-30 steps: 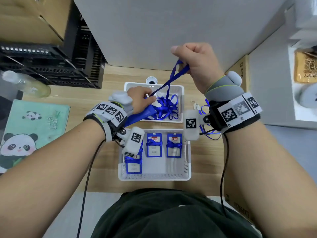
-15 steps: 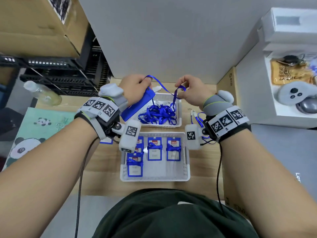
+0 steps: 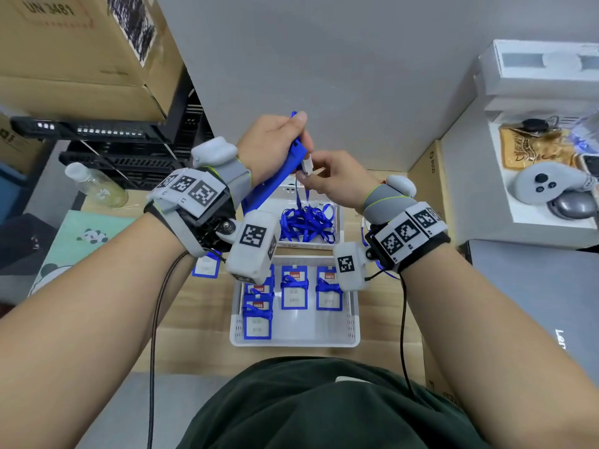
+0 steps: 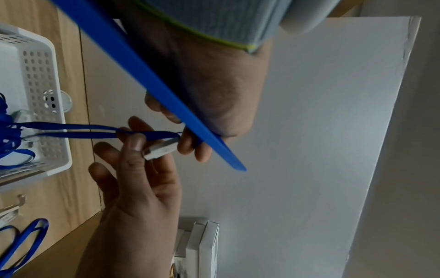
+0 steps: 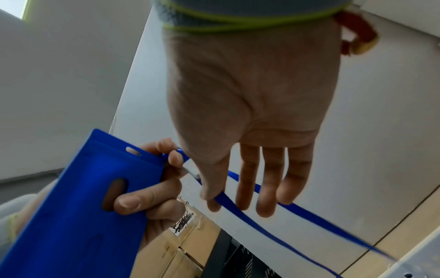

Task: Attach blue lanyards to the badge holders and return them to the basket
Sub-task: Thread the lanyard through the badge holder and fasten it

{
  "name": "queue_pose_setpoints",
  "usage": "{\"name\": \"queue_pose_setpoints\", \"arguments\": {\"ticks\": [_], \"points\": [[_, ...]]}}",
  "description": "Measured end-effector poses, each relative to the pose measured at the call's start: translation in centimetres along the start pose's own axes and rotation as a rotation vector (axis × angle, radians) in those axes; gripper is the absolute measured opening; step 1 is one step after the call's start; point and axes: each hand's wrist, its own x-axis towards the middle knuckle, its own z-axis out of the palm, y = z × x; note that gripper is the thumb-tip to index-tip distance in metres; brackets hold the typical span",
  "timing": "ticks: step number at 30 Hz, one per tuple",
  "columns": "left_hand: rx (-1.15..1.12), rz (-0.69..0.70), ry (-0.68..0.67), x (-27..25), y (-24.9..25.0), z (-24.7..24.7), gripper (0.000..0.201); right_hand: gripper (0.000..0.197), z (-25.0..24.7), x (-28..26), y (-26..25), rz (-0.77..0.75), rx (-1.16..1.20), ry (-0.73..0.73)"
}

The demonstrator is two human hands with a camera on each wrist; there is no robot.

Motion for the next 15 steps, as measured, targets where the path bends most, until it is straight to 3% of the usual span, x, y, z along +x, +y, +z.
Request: {"name": "queue_pose_setpoints", "arguments": {"ticks": [5, 9, 15], "points": [[0.033, -0.008, 0.052, 0.2, -0.8, -0.5, 0.046, 0.007, -0.9, -0.5, -1.1, -0.004, 0.200, 0.071], [0.031, -0.012, 0.056, 0.1, -1.0, -0.3, 0.043, 0.005, -1.7, -0.4, -1.7, -0.031, 0.230, 0.122], [0.039, -0.015, -0.011, 0.0, -0.9, 0.3, 0.038, 0.004, -2.4, -0.2, -2.8, -0.078, 0.332, 0.197]]}}
